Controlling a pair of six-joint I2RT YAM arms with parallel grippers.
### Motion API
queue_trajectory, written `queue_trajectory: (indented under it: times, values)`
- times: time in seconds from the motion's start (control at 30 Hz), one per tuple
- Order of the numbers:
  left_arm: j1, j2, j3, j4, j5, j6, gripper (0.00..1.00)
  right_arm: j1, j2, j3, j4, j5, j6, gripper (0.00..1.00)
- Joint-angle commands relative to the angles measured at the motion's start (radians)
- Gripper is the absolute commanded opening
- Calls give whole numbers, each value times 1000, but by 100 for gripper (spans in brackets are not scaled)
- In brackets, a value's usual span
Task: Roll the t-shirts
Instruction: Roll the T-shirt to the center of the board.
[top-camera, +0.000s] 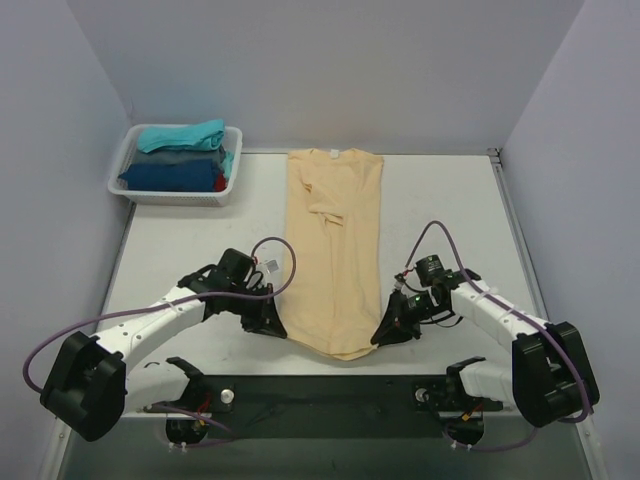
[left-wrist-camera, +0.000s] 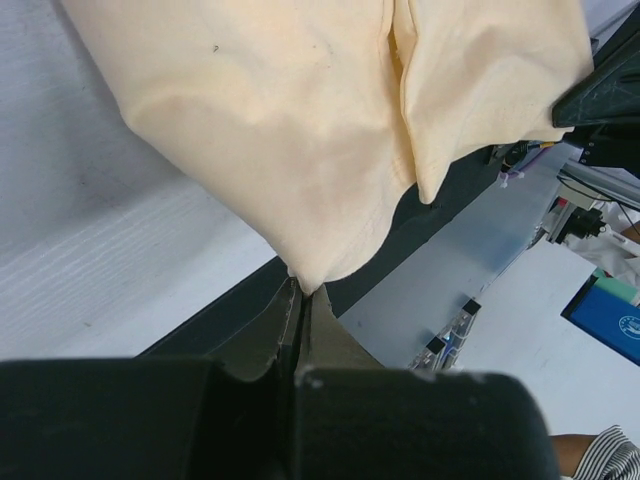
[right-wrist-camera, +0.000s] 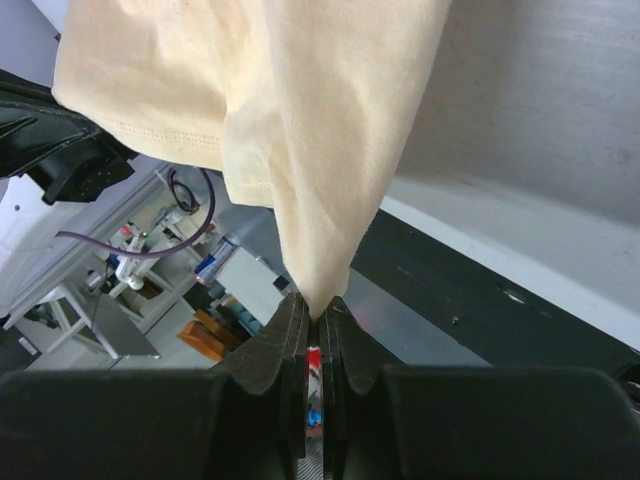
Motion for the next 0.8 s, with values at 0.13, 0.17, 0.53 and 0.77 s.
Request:
queue_trajectory:
  times: [0.13, 0.17, 0.53, 0.77]
  values:
    - [31, -16, 1, -51, -10, 12, 0, -24, 67, -63, -5, -76, 81, 0]
    - [32, -14, 0, -49, -7, 12, 0, -27, 72, -63, 1, -82, 84, 0]
    - [34, 61, 32, 32, 119, 21, 0, -157, 225, -37, 70, -193, 123, 0]
    - [86, 133, 32, 57, 166, 14, 0, -214, 310, 12, 83, -260, 113, 0]
